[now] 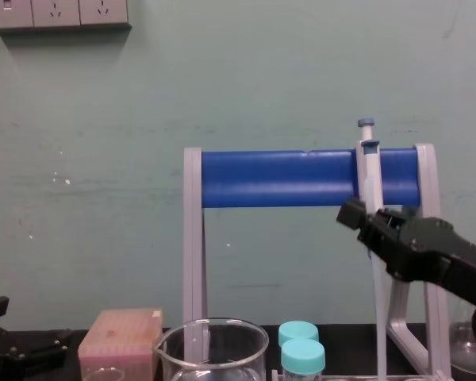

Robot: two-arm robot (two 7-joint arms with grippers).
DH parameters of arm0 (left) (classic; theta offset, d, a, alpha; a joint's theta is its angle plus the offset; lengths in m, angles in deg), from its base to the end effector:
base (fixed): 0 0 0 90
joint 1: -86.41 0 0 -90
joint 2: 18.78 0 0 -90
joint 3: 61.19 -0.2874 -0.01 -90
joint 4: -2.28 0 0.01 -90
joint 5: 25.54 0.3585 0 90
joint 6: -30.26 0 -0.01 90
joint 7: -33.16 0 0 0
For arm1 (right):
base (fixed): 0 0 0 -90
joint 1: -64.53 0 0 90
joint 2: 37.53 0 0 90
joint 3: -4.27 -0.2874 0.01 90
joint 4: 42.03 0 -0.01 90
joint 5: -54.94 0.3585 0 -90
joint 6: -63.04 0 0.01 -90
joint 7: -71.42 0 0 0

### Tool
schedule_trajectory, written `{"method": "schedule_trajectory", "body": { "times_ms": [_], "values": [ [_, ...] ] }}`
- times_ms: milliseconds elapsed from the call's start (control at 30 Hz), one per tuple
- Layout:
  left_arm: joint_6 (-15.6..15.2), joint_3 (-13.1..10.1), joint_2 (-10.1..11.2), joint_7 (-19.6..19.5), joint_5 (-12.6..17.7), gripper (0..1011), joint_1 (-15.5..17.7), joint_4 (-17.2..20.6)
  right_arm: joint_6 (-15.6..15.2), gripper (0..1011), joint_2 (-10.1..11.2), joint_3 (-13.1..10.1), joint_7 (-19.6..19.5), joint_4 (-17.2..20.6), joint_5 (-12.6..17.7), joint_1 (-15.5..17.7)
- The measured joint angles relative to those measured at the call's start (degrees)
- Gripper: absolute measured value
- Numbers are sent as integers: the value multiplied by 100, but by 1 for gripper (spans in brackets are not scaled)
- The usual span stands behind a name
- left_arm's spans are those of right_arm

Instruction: Pick up the stirring rod with one hand, then place it down.

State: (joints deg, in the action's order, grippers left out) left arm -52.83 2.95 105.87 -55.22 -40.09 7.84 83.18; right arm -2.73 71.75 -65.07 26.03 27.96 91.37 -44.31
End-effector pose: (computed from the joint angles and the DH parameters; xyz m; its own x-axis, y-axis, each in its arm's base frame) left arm 0.4046 0.0681 -0.3097 0.2922 0.8803 0.3738 -0.9553 0.2873 0.0702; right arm 0.4544 -0.0231 -0.3060 0.7909 -0.6100 0.0493 0.5584 0.7523 0.3497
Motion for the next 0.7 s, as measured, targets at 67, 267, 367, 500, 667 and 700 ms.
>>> {"method": "schedule_trajectory", "body": {
  "times_ms": [67,267,367,500,667,700],
  "values": [
    [0,0,0,0,0,1000,0,0,10,70,-17,11,-11,-55,-46,-19],
    [0,0,0,0,0,1000,0,0,-13,70,-70,64,-92,-214,-192,-39],
    [0,0,0,0,0,1000,0,0,-62,70,-86,81,-117,-268,-222,-33],
    [0,0,0,0,0,1000,0,0,-138,70,-112,98,-179,-333,-276,-15],
    [0,0,0,0,0,1000,0,0,-192,70,-134,98,-253,-377,-330,10],
    [0,0,0,0,0,1000,0,0,-197,70,-137,97,-263,-384,-339,13]
  ]
}}
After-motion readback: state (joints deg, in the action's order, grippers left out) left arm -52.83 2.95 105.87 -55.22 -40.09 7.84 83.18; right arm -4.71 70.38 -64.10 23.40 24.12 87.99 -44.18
